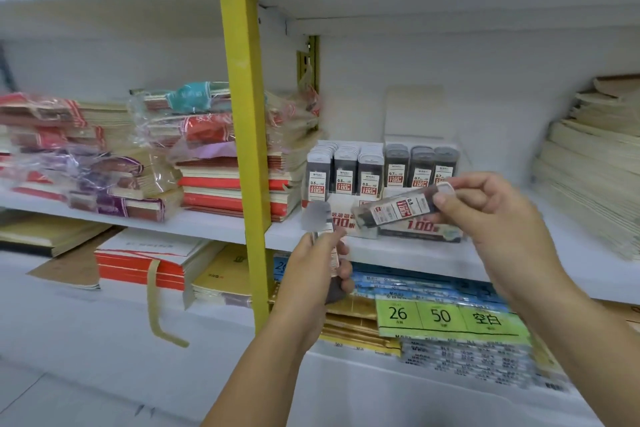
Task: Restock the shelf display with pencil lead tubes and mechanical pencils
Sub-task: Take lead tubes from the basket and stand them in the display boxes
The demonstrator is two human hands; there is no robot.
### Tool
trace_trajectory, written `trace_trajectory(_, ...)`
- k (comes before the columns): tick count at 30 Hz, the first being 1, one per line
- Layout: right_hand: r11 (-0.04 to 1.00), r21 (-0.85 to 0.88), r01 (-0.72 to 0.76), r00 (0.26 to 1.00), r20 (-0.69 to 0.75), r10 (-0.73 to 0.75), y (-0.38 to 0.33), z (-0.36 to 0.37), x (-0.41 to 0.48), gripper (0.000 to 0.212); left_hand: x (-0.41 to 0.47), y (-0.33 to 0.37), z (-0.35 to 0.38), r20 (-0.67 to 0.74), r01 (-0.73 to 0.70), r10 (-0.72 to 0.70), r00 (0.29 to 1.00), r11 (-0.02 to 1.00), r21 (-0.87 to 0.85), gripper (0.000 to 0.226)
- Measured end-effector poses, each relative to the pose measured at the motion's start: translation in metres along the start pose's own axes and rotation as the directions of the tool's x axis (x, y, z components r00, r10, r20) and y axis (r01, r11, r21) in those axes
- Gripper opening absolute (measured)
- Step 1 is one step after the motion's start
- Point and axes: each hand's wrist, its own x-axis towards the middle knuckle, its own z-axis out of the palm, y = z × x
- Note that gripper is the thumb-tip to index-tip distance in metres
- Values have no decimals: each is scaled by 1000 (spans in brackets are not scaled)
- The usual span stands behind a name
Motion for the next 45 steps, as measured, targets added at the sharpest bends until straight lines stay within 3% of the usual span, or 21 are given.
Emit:
trace_trajectory(3, 956, -145, 257, 967, 43, -253, -32, 20, 25, 17, 4, 12, -14, -24, -50, 48, 999, 994, -95, 18)
trace_trajectory(6, 848, -336, 410, 912, 168, -374, -50, 42, 48, 20, 5, 19, -27, -50, -108, 104, 993, 990, -94, 14)
trace_trajectory(11, 709, -532, 463, 882, 357, -308, -49, 68, 72, 15, 8, 24, -44, -83, -126, 119, 989, 988, -92, 11)
trace_trajectory(18, 716, -533, 450, 883, 388, -266, -38, 103, 84, 19, 9, 26, -55, -55, -176, 172, 984, 980, -92, 14)
trace_trajectory(21, 589, -646, 485, 869, 433, -239, -24, 114, 88, 8, 8, 25, -60, -32, -195, 194, 980, 980, -41, 12)
trace_trajectory(25, 334, -784, 524, 852, 480, -209, -9, 122, 88, 34, 6, 25, -63, 15, -209, 208, 978, 978, 14, 14)
trace_trajectory(27, 275, -796, 538, 840, 481, -251, -9, 119, 81, 36, 4, 26, -63, 40, -209, 209, 977, 978, -5, 20)
trace_trajectory(29, 317, -754, 575, 809, 466, -359, -11, 111, 67, 35, 0, 28, -60, 66, -199, 200, 978, 980, -23, 25)
trace_trajectory(31, 544, -637, 546, 838, 410, -360, -11, 102, 46, 34, -3, 28, -56, 103, -188, 186, 977, 982, 11, 26)
trace_trajectory(33, 822, -440, 360, 894, 415, -169, -8, 95, 25, 33, -5, 27, -49, 153, -179, 165, 974, 980, 82, 17)
trace_trajectory(35, 949, -276, 149, 889, 457, -6, -1, 88, 13, 31, -9, 24, -41, 204, -163, 134, 970, 978, 133, 10)
trace_trajectory(41, 997, -74, 14, 958, 287, 8, 15, 60, 0, 22, -16, 17, -23, 292, -97, 68, 954, 992, 85, 24)
trace_trajectory(45, 999, -20, -51, 966, 253, 54, 24, 44, -7, 22, -16, 10, -14, 315, -68, 30, 949, 991, 113, 25)
